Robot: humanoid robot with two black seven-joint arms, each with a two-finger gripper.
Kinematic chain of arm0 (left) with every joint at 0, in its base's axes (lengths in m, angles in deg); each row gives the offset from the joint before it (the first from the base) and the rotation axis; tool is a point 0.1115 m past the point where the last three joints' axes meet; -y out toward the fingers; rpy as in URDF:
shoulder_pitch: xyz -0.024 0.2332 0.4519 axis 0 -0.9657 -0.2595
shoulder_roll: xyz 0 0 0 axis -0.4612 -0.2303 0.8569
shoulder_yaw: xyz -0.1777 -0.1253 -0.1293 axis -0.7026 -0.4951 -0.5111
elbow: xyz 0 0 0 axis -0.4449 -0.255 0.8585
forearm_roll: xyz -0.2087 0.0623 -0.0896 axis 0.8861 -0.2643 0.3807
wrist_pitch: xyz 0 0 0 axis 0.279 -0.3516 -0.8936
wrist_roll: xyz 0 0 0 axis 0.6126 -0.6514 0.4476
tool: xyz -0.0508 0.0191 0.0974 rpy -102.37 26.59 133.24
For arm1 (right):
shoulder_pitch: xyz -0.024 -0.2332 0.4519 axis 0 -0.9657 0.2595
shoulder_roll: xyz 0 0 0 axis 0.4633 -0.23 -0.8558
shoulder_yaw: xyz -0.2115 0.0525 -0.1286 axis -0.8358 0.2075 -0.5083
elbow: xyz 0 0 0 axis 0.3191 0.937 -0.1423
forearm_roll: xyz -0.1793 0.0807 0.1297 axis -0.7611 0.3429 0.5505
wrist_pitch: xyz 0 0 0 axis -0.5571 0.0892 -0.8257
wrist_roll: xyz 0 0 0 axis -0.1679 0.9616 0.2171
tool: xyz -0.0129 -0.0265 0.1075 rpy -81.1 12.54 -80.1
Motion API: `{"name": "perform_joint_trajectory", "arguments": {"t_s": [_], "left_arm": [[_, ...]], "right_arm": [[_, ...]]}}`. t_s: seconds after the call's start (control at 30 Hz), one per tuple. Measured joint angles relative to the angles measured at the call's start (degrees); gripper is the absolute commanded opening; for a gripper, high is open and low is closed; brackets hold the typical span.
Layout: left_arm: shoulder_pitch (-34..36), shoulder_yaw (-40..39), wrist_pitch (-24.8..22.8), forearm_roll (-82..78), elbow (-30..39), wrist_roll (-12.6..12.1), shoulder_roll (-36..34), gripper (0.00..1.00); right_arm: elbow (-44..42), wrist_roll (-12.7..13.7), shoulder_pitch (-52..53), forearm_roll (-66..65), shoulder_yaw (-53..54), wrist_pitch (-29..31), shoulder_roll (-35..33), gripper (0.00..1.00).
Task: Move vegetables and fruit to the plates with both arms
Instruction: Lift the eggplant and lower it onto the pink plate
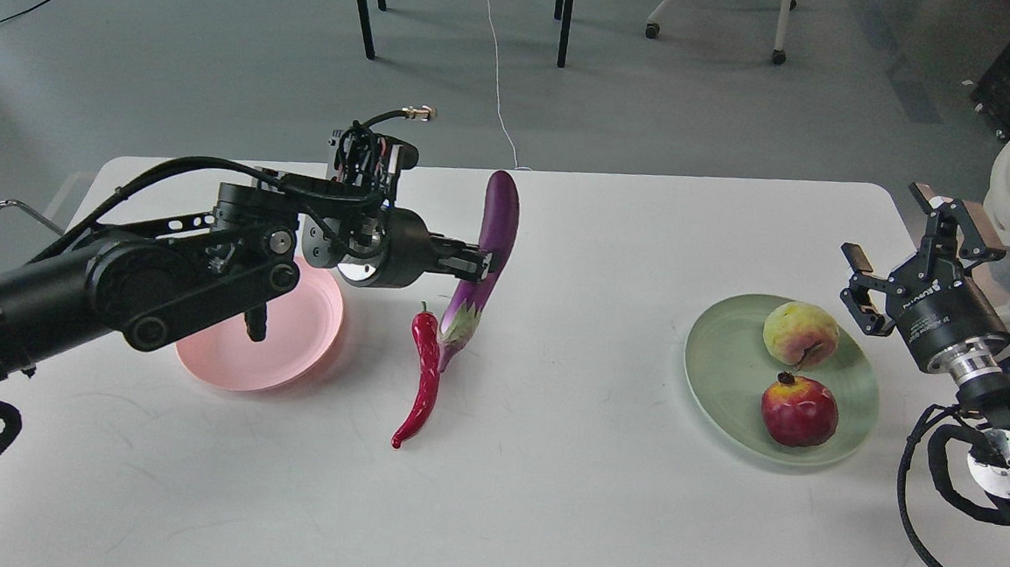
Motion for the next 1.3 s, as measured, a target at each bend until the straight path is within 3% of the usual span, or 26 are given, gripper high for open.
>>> {"name": "perform_joint_trajectory", "arguments": {"t_s": [0.27, 0.6, 0.87, 0.9, 0.97, 1.03, 1.1, 1.3], "left_arm": [[-0.3, 7.9, 0.0, -0.2, -0.1, 6.5, -12.7, 0.23], [-0.7, 12.0, 0.0, -1.9, -1.2, 9.9, -17.6, 0.25], [-2.4, 12.6, 0.0, -2.3, -2.7, 10.4, -18.1, 0.35], [-2.6, 12.6, 0.0, -2.3, -3.2, 10.4, -18.1, 0.37], [-2.7, 12.6, 0.0, -2.4, -4.1, 10.6, -18.1, 0.53], [-2.7, 12.6, 0.0, -2.4, -4.7, 11.0, -18.1, 0.72], [-2.7, 12.6, 0.0, -2.4, -4.9, 11.3, -18.1, 1.00], [-2.7, 12.6, 0.0, -5.2, -5.0, 13.4, -18.1, 1.00]], "right_arm": [[0.0, 0.0, 0.0, -0.1, -0.2, 0.0, 0.0, 0.99], [0.0, 0.0, -0.1, -0.2, -0.4, 0.0, 0.2, 0.99], [0.3, 0.0, -0.3, -0.2, -0.5, 0.0, 0.0, 0.99], [0.4, 0.0, -0.4, -0.2, -0.5, 0.0, 0.0, 0.99], [0.5, 0.0, -0.5, -0.2, -0.6, 0.0, 0.0, 0.99], [0.5, 0.0, -0.6, -0.2, -0.6, 0.0, -0.1, 0.99], [0.5, 0.0, -0.7, -0.2, -0.6, 0.0, -0.1, 0.99], [0.4, 0.0, -1.0, -0.7, -0.5, 0.0, 0.1, 0.99]]}}
